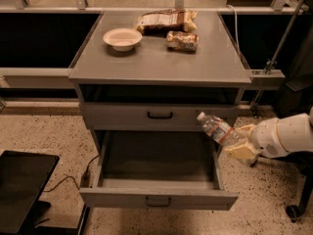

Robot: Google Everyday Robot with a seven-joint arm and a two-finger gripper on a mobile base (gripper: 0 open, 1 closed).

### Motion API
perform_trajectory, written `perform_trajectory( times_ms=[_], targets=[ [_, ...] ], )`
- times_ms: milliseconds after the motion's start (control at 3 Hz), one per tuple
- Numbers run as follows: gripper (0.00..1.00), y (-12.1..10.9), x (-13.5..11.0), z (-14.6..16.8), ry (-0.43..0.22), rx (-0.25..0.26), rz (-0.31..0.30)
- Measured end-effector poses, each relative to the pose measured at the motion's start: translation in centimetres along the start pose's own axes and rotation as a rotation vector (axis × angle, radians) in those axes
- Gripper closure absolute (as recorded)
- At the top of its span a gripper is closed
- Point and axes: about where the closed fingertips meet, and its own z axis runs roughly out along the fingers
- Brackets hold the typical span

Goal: Place water bottle into middle drawer

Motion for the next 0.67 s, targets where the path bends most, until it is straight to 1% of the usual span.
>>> perform_trajectory(
  times_ms=[333, 667],
  targets=[
    [1.00, 0.7, 1.9, 5.6, -0.036, -0.077, -0.009],
    [1.00, 1.9, 4.3, 15.0, -0.088, -0.199, 0.010]
  ],
)
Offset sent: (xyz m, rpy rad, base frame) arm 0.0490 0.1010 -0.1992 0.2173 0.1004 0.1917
